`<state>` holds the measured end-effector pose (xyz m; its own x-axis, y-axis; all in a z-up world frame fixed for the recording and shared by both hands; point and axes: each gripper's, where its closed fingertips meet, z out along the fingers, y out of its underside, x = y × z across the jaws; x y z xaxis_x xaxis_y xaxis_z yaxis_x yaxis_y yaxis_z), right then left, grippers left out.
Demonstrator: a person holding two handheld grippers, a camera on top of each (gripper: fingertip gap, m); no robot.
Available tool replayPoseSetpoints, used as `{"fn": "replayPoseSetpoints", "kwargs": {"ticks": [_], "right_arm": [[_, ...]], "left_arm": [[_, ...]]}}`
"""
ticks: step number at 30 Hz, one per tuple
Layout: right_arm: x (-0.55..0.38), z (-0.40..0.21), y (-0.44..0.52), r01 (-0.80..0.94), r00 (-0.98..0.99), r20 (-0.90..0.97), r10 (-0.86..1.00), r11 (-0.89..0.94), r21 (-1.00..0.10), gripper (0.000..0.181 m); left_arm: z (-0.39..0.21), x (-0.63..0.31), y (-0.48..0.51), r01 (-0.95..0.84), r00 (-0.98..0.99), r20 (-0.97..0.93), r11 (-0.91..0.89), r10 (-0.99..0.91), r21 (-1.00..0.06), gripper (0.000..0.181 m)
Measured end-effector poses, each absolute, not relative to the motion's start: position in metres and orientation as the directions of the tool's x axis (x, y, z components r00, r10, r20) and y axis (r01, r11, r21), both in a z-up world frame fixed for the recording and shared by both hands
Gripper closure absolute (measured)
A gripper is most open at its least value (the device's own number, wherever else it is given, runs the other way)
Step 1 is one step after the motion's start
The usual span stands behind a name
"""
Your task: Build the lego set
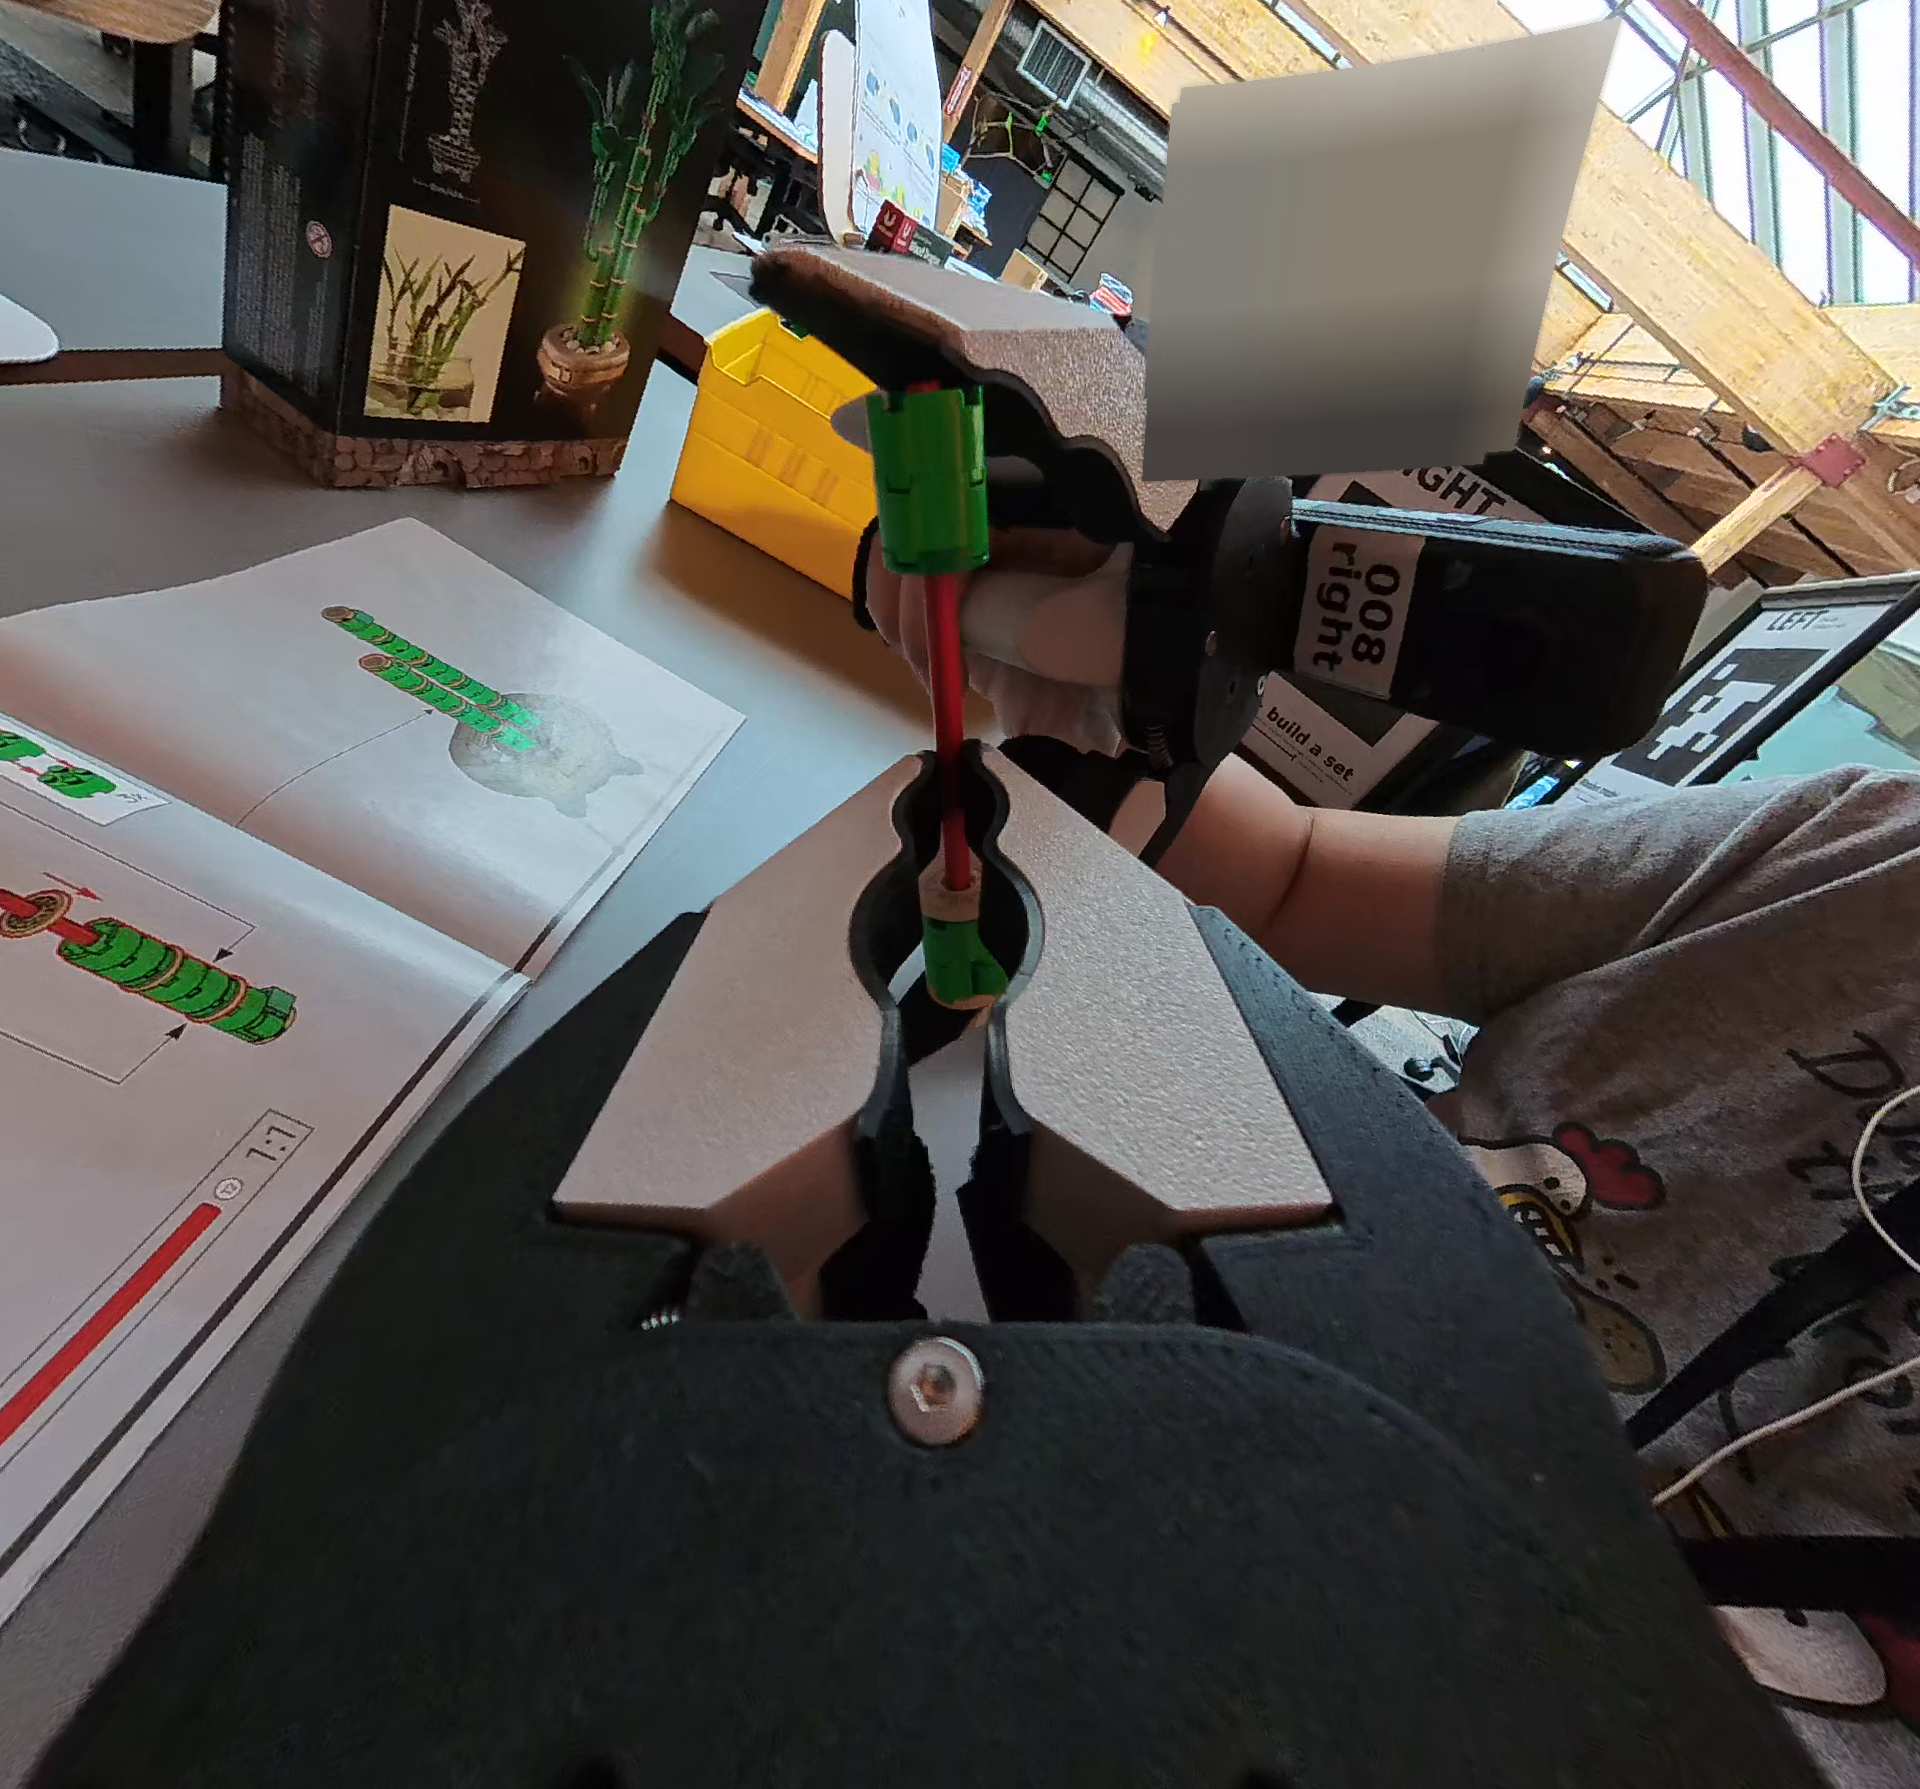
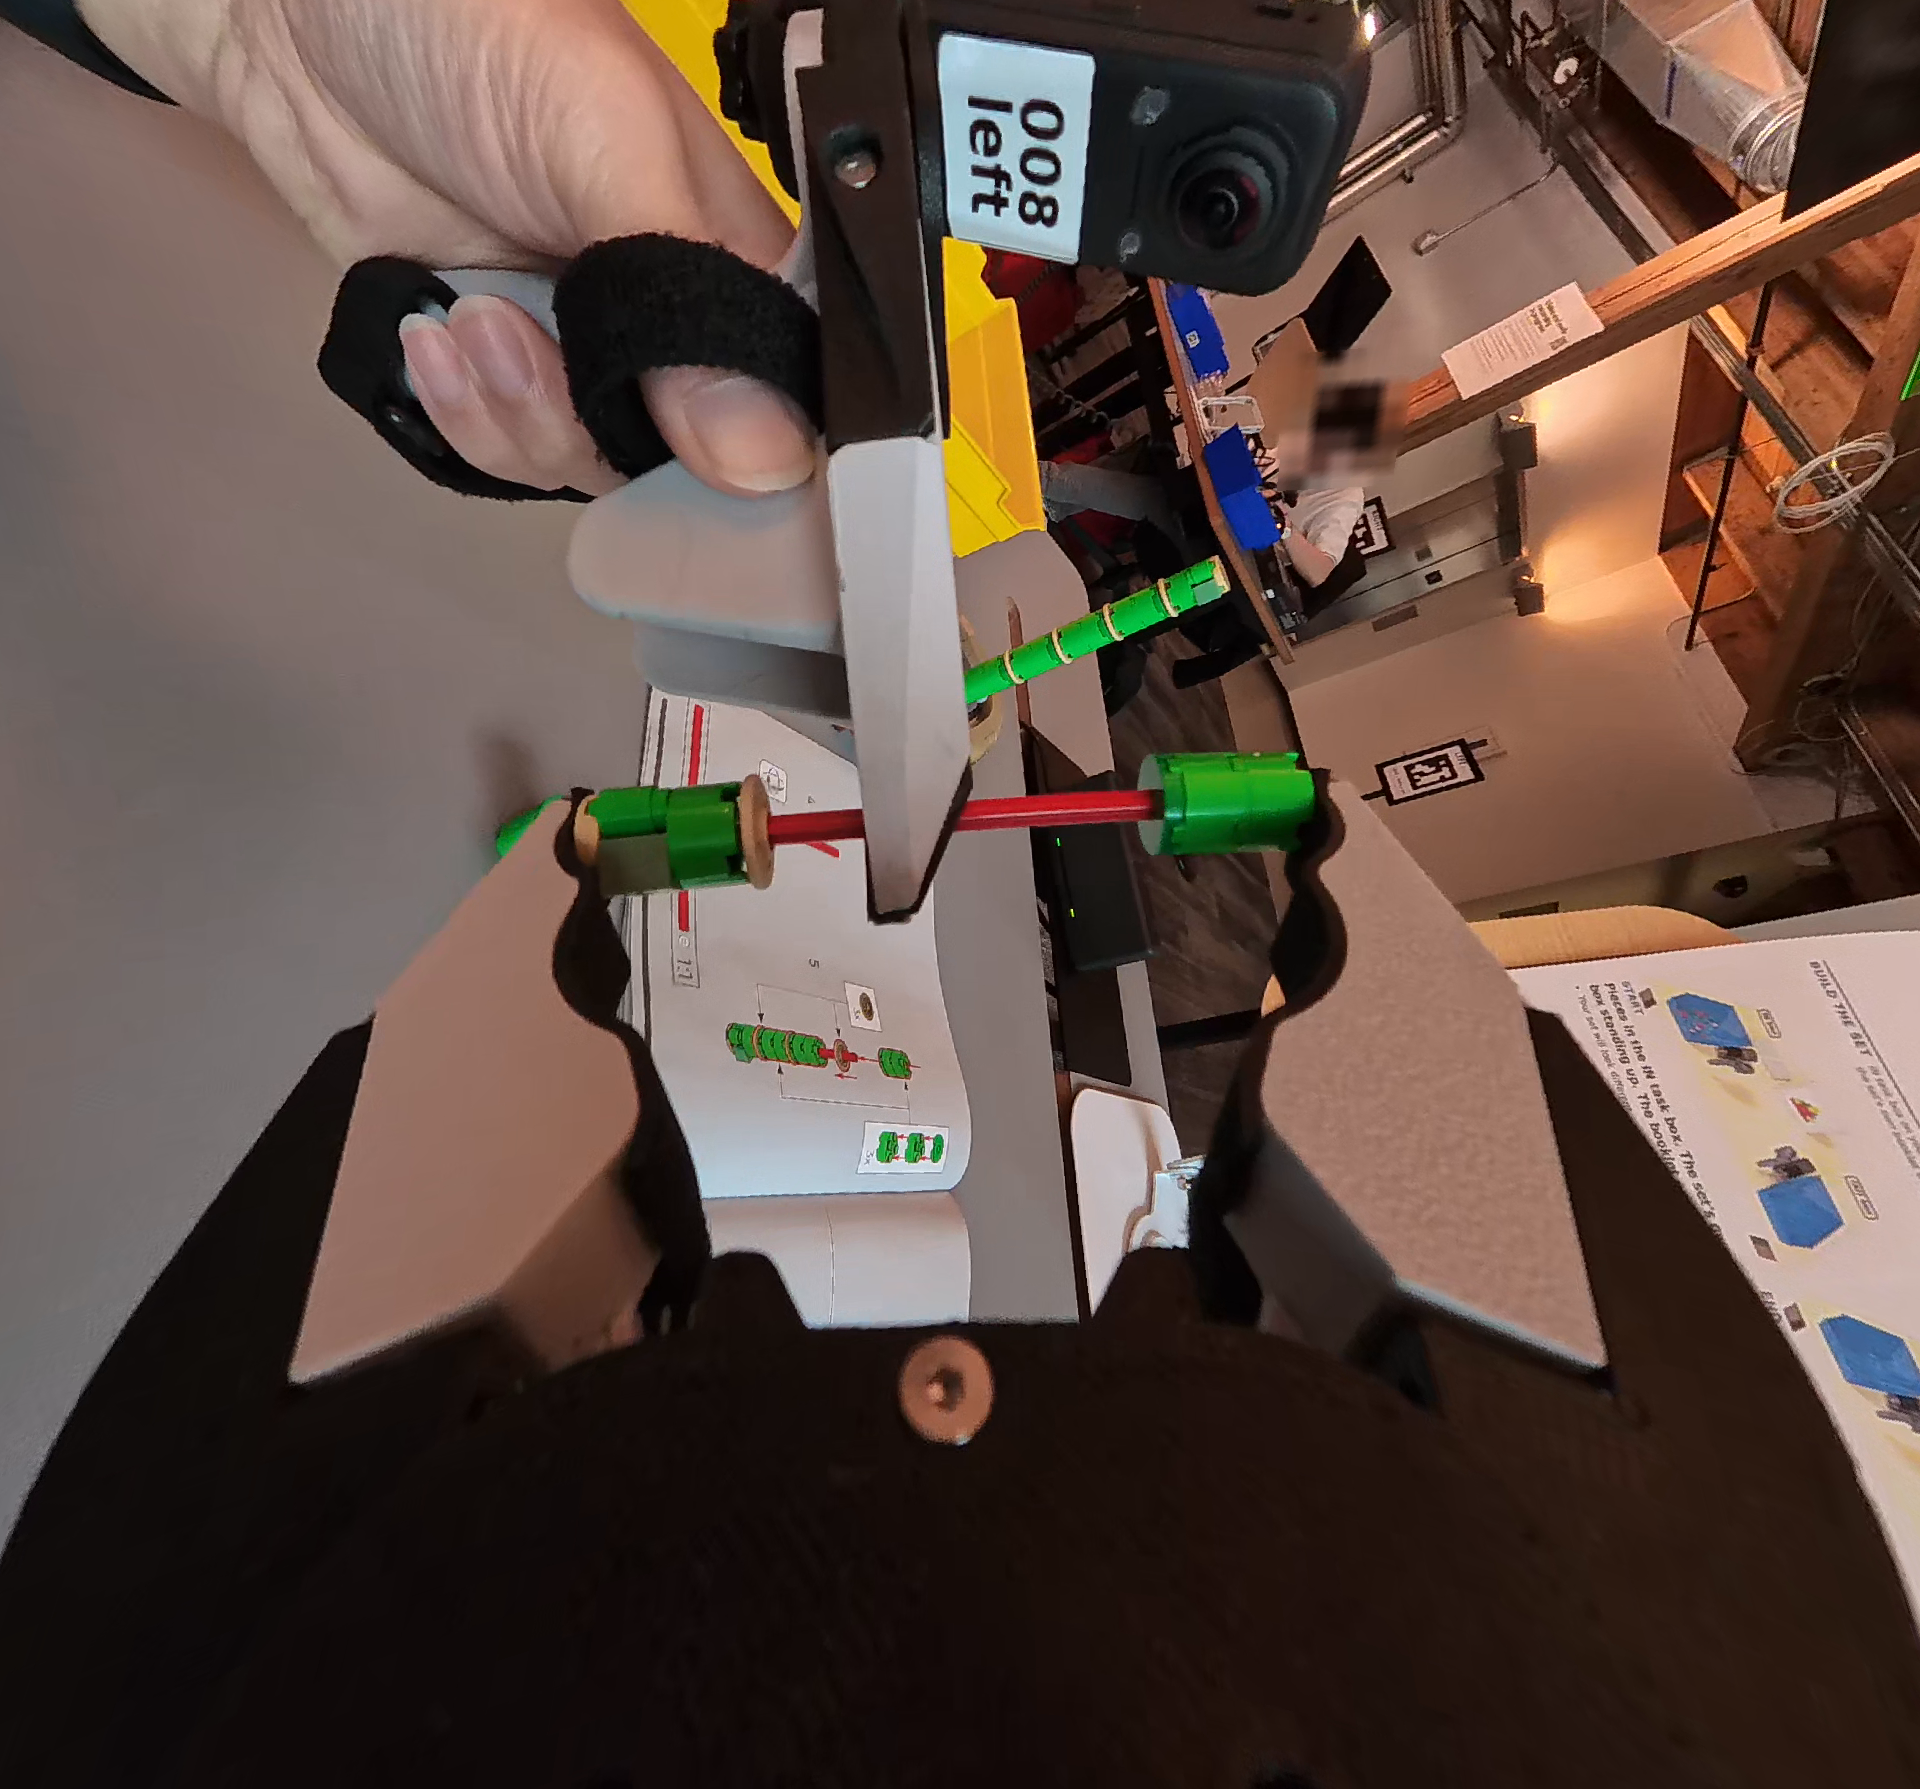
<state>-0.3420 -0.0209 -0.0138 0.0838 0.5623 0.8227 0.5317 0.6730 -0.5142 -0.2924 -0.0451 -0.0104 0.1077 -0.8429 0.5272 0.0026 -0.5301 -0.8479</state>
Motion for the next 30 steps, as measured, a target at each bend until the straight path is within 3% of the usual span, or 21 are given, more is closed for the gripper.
{"fn": "replayPoseSetpoints", "kwargs": {"ticks": [23, 30], "right_arm": [[-0.3425, -0.0147, -0.0196, 0.536, 0.094, 0.820, 0.565, 0.665, -0.520, 0.054], [-0.3443, -0.0117, -0.0136, 0.534, 0.155, 0.783, 0.603, 0.616, -0.580, 0.052]], "left_arm": [[-0.0113, -0.2937, -0.0434, 0.004, 0.114, 0.530, -0.533, -0.840, -0.846, 0.179], [-0.0071, -0.2961, -0.0387, 0.042, 0.134, 0.524, -0.524, -0.841, -0.851, 0.180]]}}
